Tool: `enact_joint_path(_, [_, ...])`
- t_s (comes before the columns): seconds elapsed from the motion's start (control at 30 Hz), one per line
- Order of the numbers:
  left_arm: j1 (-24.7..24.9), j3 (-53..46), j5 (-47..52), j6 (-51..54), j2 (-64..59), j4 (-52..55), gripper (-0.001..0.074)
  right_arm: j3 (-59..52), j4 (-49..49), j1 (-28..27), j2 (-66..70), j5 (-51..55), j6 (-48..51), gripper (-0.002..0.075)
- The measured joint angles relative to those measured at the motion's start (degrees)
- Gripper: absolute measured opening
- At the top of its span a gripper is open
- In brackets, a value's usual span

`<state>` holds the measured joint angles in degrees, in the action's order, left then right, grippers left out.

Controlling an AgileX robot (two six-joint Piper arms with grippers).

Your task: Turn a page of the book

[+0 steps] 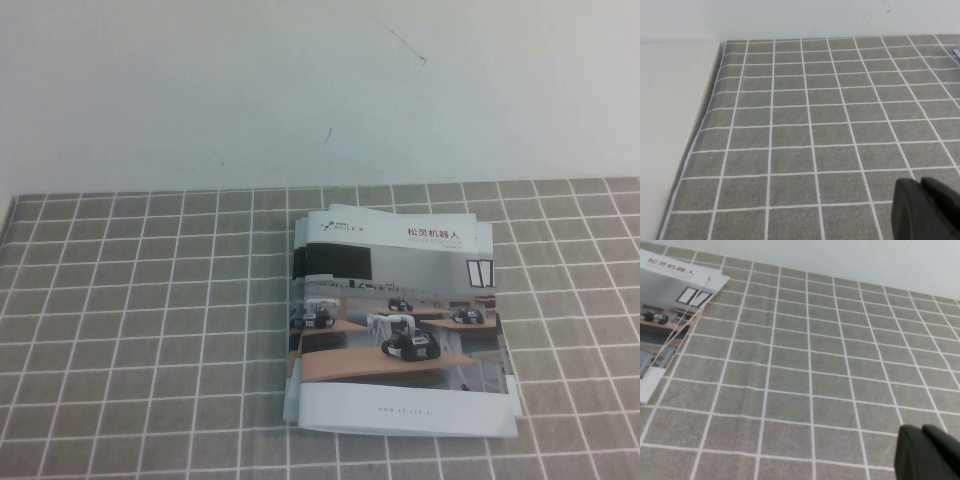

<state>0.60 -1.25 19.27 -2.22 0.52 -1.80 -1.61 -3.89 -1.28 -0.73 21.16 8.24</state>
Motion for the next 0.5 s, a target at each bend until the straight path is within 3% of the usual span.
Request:
enact_joint_path(0.3, [0.0,-0.25,-2.77,0.0,0.0,0.05,-0.0003,0.0,-1.7,0.0,0.0,0.0,0.02,-0.0002])
enact_joint_path(0.5, [0.0,-0.32,-15.03,0.0,0.0,0.24,-0.0004,0.0,-4.72,0.0,0.0,-6.11,0.02,-0.0002])
